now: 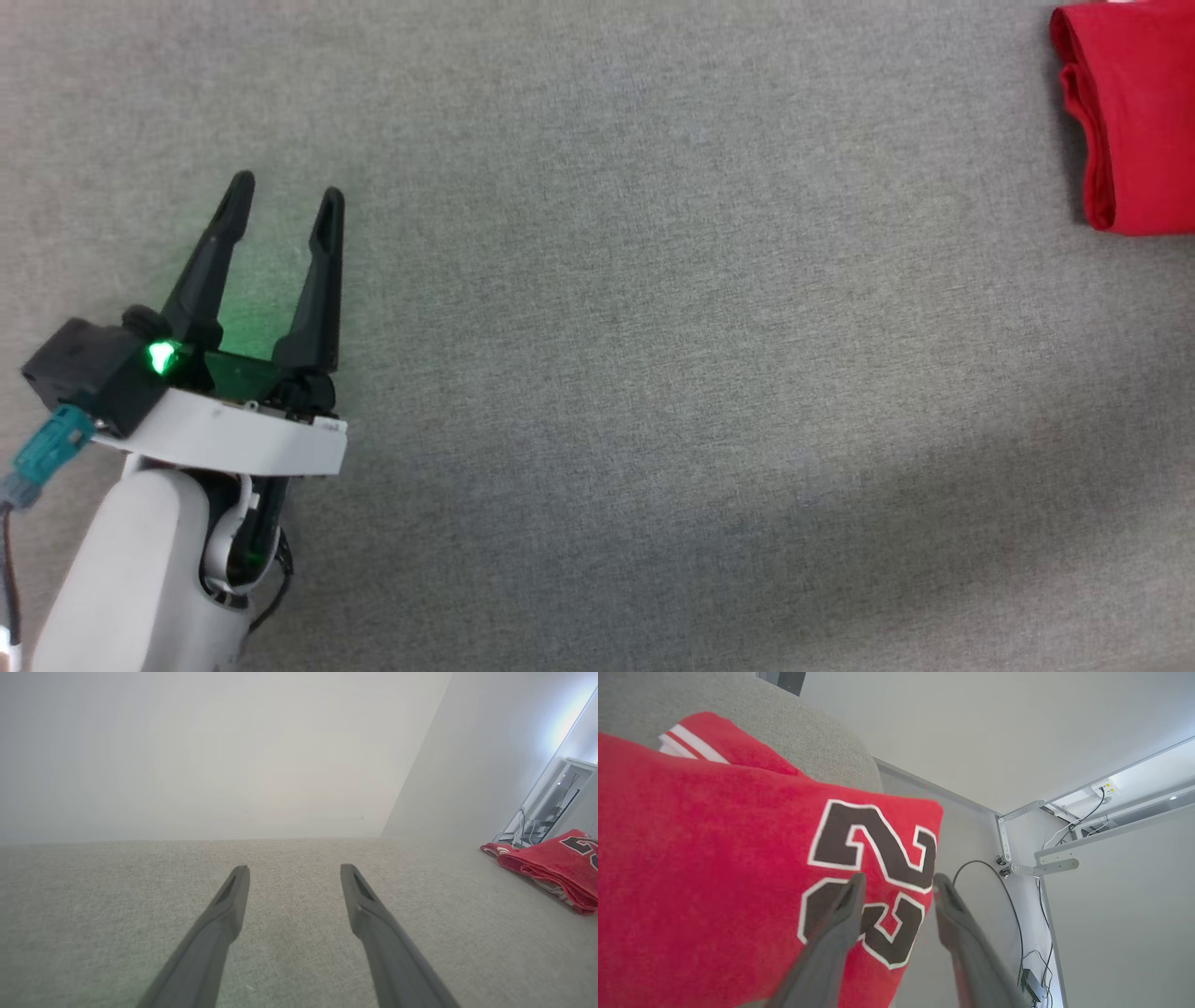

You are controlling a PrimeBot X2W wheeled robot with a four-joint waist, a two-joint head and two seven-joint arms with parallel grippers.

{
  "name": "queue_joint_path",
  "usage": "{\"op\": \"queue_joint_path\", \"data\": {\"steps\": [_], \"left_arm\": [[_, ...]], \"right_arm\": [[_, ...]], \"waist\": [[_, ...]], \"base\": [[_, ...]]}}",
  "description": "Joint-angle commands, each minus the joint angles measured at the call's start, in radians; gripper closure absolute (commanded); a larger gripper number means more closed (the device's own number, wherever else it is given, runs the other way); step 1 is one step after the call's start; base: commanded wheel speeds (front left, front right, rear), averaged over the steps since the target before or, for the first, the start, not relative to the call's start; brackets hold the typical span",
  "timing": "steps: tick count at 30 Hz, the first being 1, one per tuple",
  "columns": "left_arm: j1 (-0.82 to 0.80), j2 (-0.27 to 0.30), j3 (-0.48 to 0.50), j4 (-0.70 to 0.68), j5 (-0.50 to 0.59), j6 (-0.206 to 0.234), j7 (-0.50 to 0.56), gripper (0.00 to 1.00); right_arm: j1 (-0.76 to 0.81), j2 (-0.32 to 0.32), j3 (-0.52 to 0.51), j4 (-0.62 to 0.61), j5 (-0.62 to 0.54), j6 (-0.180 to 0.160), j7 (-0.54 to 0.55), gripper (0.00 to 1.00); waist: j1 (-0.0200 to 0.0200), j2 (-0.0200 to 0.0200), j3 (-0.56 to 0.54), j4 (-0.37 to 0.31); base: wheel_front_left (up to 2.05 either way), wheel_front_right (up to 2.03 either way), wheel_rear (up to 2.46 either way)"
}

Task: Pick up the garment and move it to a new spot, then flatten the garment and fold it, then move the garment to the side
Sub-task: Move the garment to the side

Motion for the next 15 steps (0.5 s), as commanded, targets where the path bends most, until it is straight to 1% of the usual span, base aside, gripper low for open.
{"op": "queue_joint_path", "data": {"steps": [1,8,15], "left_arm": [[0.008,-0.003,-0.001,0.004,-0.004,-0.003,0.001,0.00],[0.031,-0.018,0.000,0.010,-0.008,-0.003,0.001,0.00],[0.076,-0.040,0.003,0.022,-0.009,-0.003,0.001,0.00]], "right_arm": [[-0.013,0.003,0.006,0.007,-0.004,-0.001,-0.007,0.00],[-0.010,0.014,0.030,0.011,0.013,-0.001,-0.027,0.00],[0.016,0.048,0.045,-0.010,0.041,-0.002,-0.063,0.00]], "waist": [[0.0000,0.0000,-0.018,0.007],[0.0000,0.0000,-0.072,0.025],[0.0000,0.0000,-0.162,0.059]], "base": [[0.00,0.00,0.00],[0.00,0.00,0.00],[0.00,0.00,0.00]]}}
